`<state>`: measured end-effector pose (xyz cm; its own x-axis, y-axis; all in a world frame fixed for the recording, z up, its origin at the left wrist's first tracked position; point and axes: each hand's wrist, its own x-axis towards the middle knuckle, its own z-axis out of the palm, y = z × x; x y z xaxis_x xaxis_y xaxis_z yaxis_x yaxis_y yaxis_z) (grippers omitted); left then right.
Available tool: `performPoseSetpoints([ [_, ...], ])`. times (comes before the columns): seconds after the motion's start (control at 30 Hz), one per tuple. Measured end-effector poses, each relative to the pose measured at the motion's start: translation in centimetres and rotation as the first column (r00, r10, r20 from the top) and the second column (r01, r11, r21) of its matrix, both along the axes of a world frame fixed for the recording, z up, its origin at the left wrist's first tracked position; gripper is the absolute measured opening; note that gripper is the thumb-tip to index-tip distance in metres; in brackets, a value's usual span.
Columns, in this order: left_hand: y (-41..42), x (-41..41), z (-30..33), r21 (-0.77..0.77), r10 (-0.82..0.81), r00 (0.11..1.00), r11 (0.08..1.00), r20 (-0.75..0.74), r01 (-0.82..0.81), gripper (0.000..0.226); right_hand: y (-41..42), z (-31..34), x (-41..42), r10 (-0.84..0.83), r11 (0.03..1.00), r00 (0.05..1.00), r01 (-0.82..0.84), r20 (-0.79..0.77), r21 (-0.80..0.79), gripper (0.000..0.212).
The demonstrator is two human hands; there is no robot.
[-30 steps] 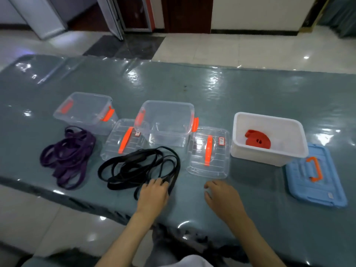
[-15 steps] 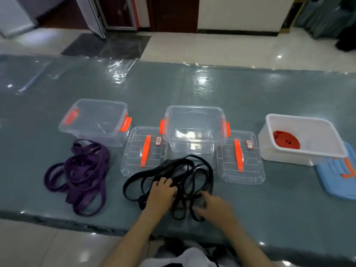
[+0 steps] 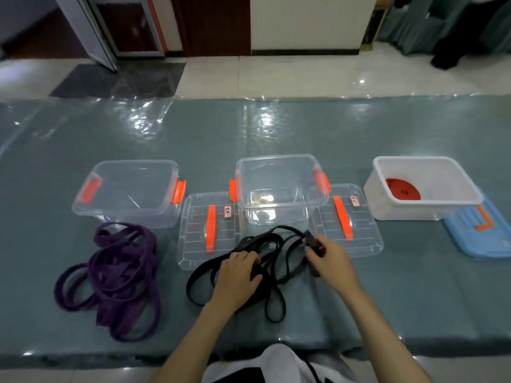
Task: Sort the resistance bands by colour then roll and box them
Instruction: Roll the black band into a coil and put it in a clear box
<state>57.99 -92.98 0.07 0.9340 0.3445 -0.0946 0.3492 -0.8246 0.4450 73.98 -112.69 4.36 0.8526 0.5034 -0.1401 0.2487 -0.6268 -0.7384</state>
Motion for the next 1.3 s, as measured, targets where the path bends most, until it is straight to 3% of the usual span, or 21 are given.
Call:
performPoseSetpoints([
  [0.13,-0.1,2.9,5.1,-0.389,0.082,0.98,0.921,0.184,-0.004,0.07,2.6,5.7,1.6,0.187,0.961,0.96,-0.223,0.207,0.163,0.019],
  [0.2,-0.1,4.5,7.8,-0.513,0.112,0.962,0.858,0.249,0.034,0.083,3.8,8.4,1.8,0.231,0.933,0.919,-0.303,0.32,0.196,0.019],
  [0.27,-0.1,6.0,10.5,-0.559,0.102,0.937,0.822,0.333,0.109,0.078,4.6,11.0,2.2,0.284,0.91,0.884,-0.37,0.371,0.185,0.022],
  [0.4,1.1,7.6,14.2,-0.562,0.076,0.869,0.79,0.489,0.247,0.043,6.4,15.5,3.2,0.442,0.855,0.803,-0.512,0.399,0.083,0.034],
  [0.47,1.7,7.7,15.1,-0.608,0.082,0.876,0.75,0.474,0.259,0.044,7.3,17.2,3.6,0.44,0.851,0.785,-0.519,0.436,0.075,0.034],
  [0.57,2.3,7.6,15.8,-0.737,0.14,0.88,0.614,0.453,0.282,0.063,8.5,19.1,4.1,0.41,0.854,0.762,-0.513,0.501,0.082,0.037],
  [0.67,3.0,7.6,16.5,-0.765,0.167,0.868,0.569,0.468,0.303,0.07,9.3,20.2,4.0,0.407,0.838,0.766,-0.529,0.497,0.13,0.039],
  [0.77,3.7,7.7,17.4,-0.809,0.186,0.864,0.483,0.467,0.334,0.058,9.8,20.5,3.6,0.409,0.816,0.791,-0.54,0.455,0.207,0.041],
  [0.9,4.6,7.8,18.2,-0.841,0.231,0.846,0.393,0.481,0.371,0.052,9.9,20.4,3.7,0.347,0.758,0.87,-0.48,0.35,0.442,0.039],
  [1.0,5.1,7.9,18.4,-0.834,0.296,0.828,0.45,0.476,0.319,0.038,9.5,19.9,4.0,0.333,0.736,0.897,-0.441,0.292,0.514,0.032],
  [1.17,4.8,8.3,18.1,-0.769,0.364,0.784,0.602,0.503,0.214,0.021,7.9,18.5,5.1,0.493,0.692,0.865,-0.455,0.092,0.561,0.057],
  [1.3,4.2,8.6,17.2,-0.702,0.391,0.721,0.688,0.572,0.183,0.017,8.5,17.9,5.3,0.39,0.799,0.909,-0.412,0.144,0.439,0.031],
])
